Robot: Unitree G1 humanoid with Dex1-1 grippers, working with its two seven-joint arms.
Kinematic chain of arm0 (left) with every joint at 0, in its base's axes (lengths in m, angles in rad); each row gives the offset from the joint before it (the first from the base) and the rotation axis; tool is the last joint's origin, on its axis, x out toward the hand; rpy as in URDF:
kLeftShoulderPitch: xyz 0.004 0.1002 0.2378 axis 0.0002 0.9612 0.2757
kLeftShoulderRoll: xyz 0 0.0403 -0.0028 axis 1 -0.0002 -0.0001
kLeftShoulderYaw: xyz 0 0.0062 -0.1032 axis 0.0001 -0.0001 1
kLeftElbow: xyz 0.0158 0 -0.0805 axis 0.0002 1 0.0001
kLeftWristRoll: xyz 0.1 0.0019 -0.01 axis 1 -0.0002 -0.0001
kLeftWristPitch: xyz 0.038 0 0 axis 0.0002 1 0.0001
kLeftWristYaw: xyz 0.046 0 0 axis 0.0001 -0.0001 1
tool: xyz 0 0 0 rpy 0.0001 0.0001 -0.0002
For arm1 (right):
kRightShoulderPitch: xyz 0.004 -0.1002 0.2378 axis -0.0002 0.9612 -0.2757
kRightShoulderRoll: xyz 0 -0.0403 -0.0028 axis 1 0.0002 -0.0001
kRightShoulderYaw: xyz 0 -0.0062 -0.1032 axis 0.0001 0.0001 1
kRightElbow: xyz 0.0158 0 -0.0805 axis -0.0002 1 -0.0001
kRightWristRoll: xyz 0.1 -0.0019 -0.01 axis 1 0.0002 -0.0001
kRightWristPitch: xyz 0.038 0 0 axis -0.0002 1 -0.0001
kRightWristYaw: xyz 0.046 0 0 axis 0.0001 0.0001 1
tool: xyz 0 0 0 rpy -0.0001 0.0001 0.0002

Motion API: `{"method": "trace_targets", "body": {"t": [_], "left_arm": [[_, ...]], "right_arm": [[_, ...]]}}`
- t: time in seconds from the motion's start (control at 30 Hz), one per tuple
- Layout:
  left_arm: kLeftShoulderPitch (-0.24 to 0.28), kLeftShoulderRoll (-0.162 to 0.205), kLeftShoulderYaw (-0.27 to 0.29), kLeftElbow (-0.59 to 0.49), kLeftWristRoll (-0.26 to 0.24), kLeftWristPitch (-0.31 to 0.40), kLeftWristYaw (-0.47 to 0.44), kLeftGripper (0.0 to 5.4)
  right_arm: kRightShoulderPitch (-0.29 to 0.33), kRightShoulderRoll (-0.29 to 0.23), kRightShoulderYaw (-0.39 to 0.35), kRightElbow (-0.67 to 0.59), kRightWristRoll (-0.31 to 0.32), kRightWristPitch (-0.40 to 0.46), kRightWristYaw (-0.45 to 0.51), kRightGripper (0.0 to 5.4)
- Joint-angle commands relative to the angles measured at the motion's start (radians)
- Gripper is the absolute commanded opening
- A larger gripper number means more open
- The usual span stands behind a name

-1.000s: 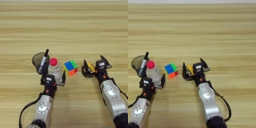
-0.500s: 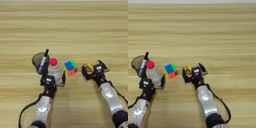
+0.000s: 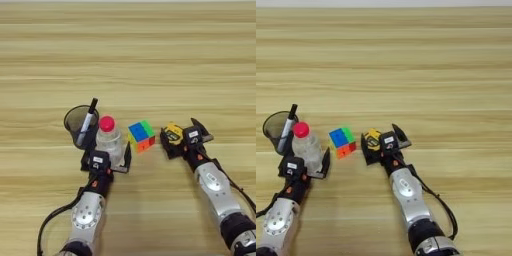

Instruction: Move the objects on the table

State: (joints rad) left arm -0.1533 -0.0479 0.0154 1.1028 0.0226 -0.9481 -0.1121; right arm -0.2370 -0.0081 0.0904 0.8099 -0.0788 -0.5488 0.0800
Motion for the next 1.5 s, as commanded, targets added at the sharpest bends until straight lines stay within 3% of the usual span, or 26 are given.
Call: {"method": "trace_targets", "body": {"t": [0.03, 0.57, 1.47, 1.5], "left_arm": [[0.007, -0.017, -0.003, -0.001, 0.005, 0.001, 0.005, 5.37], [0.009, -0.017, -0.003, 0.000, 0.005, 0.001, 0.006, 5.37], [0.009, -0.019, -0.004, 0.003, 0.007, 0.000, 0.008, 5.37], [0.009, -0.019, -0.004, 0.002, 0.007, 0.000, 0.008, 5.40]], "right_arm": [[0.004, -0.001, -0.008, 0.027, 0.004, 0.001, 0.007, 5.40], [0.011, 0.007, 0.003, 0.014, 0.004, -0.022, 0.038, 5.40], [-0.037, 0.004, -0.016, 0.144, -0.002, 0.004, 0.041, 5.40], [-0.038, 0.004, -0.016, 0.147, -0.003, 0.004, 0.040, 5.23]]}}
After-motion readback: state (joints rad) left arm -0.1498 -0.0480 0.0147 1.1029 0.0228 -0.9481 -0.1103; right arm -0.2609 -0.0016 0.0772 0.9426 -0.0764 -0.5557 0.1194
